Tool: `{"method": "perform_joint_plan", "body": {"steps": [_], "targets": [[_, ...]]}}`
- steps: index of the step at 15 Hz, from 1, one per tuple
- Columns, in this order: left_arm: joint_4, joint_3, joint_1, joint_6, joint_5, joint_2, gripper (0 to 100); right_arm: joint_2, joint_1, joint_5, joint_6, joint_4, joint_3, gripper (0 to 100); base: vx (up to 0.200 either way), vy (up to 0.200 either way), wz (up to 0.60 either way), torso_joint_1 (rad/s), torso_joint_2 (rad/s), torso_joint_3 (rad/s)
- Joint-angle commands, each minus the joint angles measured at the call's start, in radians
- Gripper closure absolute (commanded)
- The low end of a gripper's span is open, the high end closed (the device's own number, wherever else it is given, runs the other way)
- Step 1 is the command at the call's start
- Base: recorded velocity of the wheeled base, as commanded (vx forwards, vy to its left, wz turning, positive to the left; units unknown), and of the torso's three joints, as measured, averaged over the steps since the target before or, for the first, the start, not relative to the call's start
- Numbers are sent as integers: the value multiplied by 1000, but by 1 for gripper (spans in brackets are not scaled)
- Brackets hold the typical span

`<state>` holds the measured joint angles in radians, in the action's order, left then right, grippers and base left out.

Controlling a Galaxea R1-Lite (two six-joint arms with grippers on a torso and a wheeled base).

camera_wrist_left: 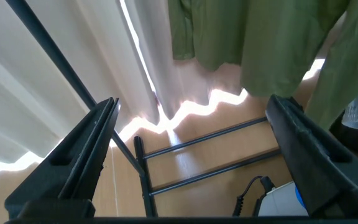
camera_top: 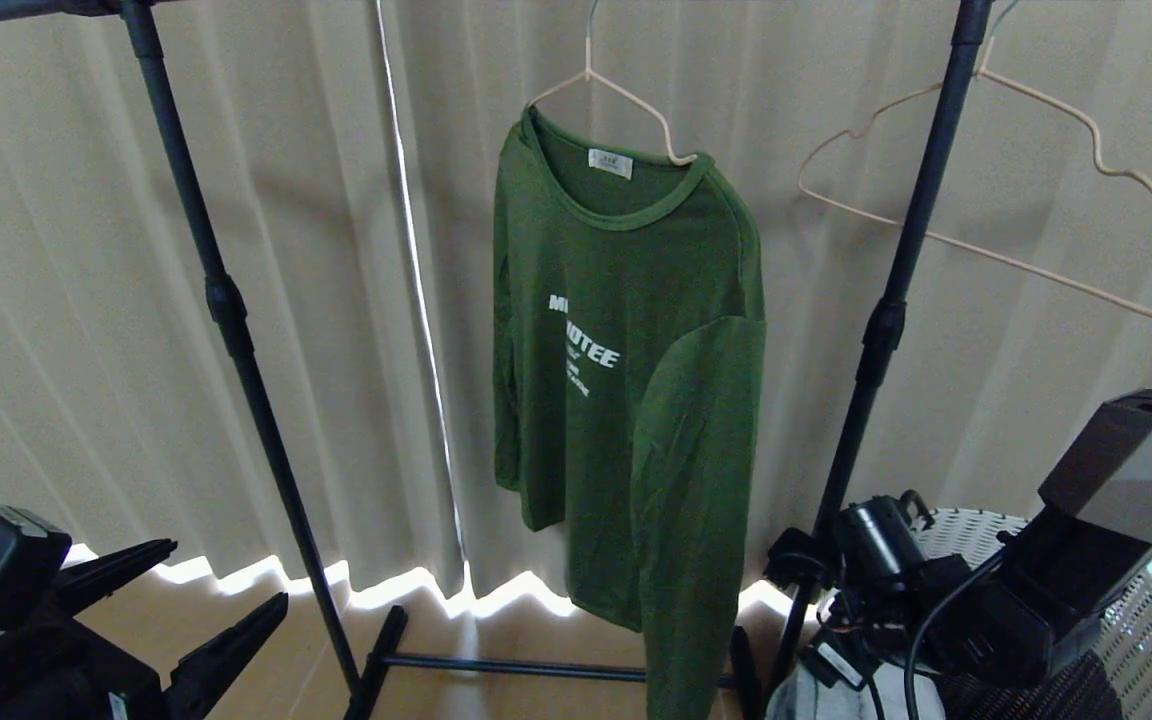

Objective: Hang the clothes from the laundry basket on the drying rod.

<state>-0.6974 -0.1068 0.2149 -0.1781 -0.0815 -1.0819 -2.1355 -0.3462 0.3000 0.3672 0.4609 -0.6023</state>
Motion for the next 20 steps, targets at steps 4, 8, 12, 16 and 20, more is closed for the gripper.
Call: {"method": "perform_joint_plan", "body": {"steps": [4,8,12,16,20], "targets": [[-1,2,0,0,0,-6,0,147,27,11,-1,-228,18,0,0,0,0,0,0,0],[-1,2,0,0,0,-4,0,160,56,25,-1,-307,27,0,0,0,0,0,0,0],[-1,2,0,-1,0,-4,0,131,52,25,-7,-298,18,0,0,0,0,0,0,0],[-1,2,0,-1,0,-4,0,91,52,25,-8,-288,9,0,0,0,0,0,0,0],[-1,6,0,-1,0,-4,0,57,58,22,-19,-260,24,100,0,0,0,0,0,0]]}}
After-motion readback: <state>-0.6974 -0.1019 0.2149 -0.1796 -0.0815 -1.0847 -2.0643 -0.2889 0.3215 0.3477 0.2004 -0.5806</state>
